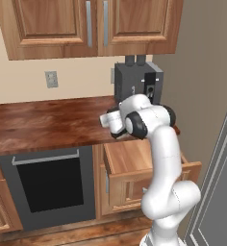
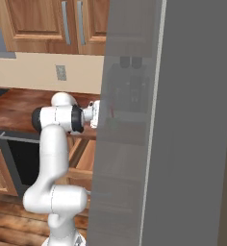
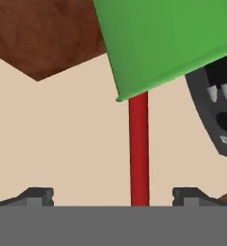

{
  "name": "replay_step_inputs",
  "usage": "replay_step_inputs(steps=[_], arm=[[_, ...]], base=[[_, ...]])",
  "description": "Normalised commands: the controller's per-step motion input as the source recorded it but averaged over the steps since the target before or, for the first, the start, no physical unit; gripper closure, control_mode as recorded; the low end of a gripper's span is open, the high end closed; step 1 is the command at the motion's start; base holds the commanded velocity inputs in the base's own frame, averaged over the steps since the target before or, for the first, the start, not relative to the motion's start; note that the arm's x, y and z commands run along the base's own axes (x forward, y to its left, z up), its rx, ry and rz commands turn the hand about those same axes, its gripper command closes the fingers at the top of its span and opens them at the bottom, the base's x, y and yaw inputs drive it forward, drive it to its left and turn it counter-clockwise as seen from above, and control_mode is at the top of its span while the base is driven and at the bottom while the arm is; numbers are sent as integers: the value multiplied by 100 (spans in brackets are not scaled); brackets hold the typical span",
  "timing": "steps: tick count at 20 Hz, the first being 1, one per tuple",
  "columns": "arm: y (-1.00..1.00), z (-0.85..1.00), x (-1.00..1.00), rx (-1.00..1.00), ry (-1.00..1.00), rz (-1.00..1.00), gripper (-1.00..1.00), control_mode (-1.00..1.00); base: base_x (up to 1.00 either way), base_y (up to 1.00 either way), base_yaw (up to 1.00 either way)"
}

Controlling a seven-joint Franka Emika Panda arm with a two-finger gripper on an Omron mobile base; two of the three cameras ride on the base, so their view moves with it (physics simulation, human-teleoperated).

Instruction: Pick up the straw from the right drawer and put it inside the smoothie cup.

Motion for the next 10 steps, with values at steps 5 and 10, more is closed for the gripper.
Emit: replay_step_inputs(steps=[5,10], arm=[[0,57,-3,0,-11,0,-100,-100],[10,64,0,0,-7,0,-100,-100]], base=[[0,0,0],[0,0,0]])
